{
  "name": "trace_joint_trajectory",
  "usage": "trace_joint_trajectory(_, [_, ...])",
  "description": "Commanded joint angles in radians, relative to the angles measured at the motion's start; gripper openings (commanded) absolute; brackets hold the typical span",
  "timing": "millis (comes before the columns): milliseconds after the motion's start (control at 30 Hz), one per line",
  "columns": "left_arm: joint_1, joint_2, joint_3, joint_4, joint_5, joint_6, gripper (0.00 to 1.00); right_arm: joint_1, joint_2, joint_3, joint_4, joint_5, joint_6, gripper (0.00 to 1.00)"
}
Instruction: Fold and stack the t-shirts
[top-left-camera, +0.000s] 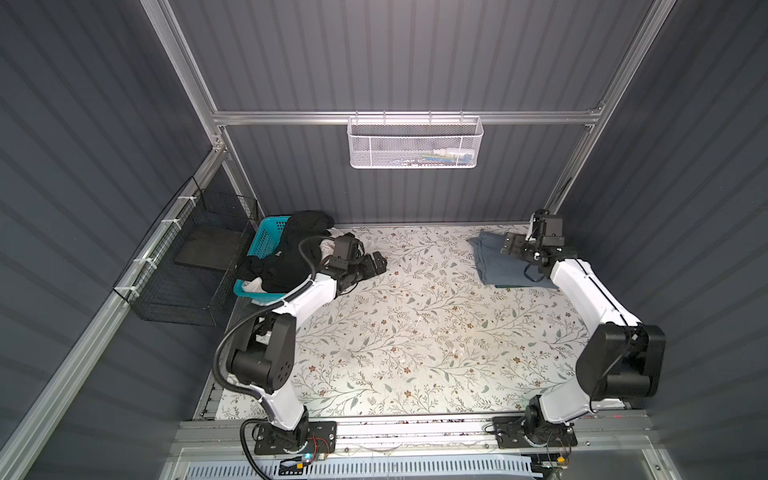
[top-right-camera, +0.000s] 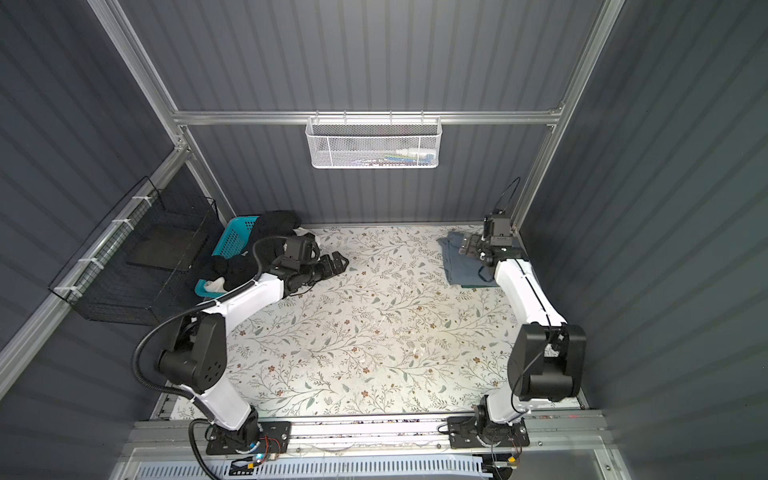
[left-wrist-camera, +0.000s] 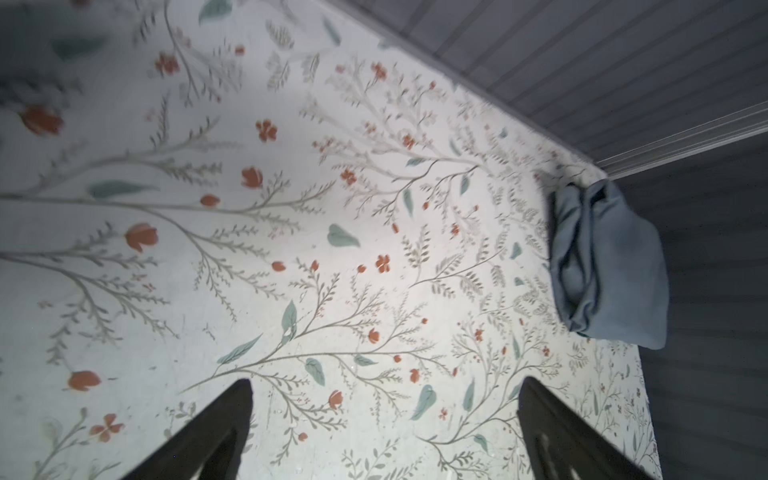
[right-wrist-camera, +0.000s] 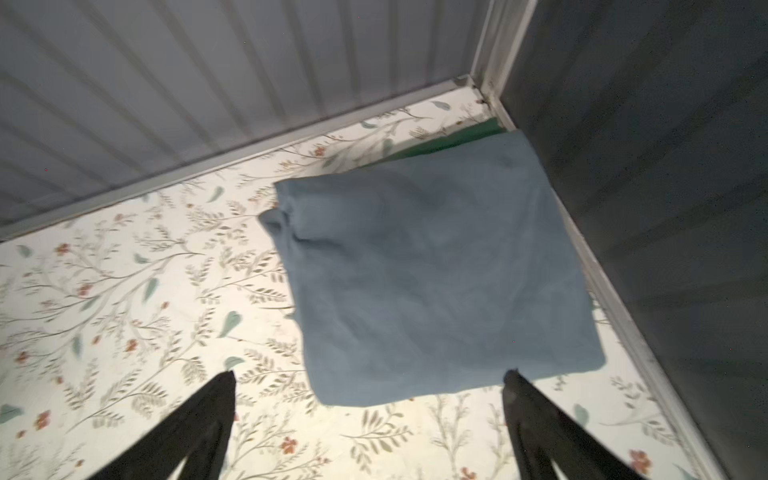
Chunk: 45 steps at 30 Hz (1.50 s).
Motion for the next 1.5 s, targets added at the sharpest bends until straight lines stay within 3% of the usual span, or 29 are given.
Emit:
trace_joint_trajectory(0, [-0.008, -0.124, -0.052, -0.024, -0.13, 0.097, 1.0, 0.004, -0.093, -0.109, 0.173, 0.037, 0.094, 0.99])
trace_joint_trajectory(233, [-0.01, -0.397, -0.255, 0.057, -0.383, 0.191, 1.0, 0.045, -0.243, -0.35, 0.333, 0.076, 0.08, 0.99])
trace_joint_trajectory(400, [-0.008, -0.433, -0.375, 0.091, -0.586, 0.311, 1.0, 0.047, -0.296, -0.497, 0.422, 0.1, 0.145, 0.99])
trace_joint_trajectory(567, [0.003, -0.466, -0.596, 0.388, -0.733, 0.504, 1.0, 0.067, -0.37, -0.758, 0.716, 0.142, 0.072, 0.99])
trace_joint_trajectory(667, [0.048, -0.464, -0.714, 0.598, -0.791, 0.556, 1.0, 0.064, -0.438, -0.823, 0.762, 0.21, 0.042, 0.99])
trace_joint_trajectory(800, [0.101, -0.323, -0.76, 0.774, -0.779, 0.591, 1.0, 0.064, -0.452, -0.845, 0.766, 0.254, -0.026, 0.99])
trace_joint_trajectory(900, [0.108, -0.186, -0.773, 0.911, -0.759, 0.637, 1.0, 0.063, -0.384, -0.854, 0.798, 0.298, -0.043, 0.99])
trace_joint_trajectory(1033, [0.109, -0.168, -0.794, 0.955, -0.748, 0.649, 1.0, 0.062, -0.272, -0.869, 0.933, 0.292, -0.053, 0.99])
trace_joint_trajectory(1200, [0.122, -0.018, -0.864, 1.284, -0.732, 0.712, 1.0, 0.061, -0.19, -0.815, 0.923, 0.329, -0.106, 0.99])
trace_joint_trajectory(1300, [0.122, 0.04, -0.844, 1.3, -0.687, 0.741, 1.0, 0.057, -0.17, -0.891, 1.146, 0.323, -0.177, 0.99])
trace_joint_trajectory(1367, [0.129, 0.009, -0.836, 1.22, -0.669, 0.719, 1.0, 0.002, -0.116, -0.934, 1.281, 0.228, -0.156, 0.99])
trace_joint_trajectory(1467, [0.135, 0.029, -0.826, 1.239, -0.64, 0.735, 1.0, -0.022, -0.152, -0.92, 1.188, 0.183, -0.121, 0.99])
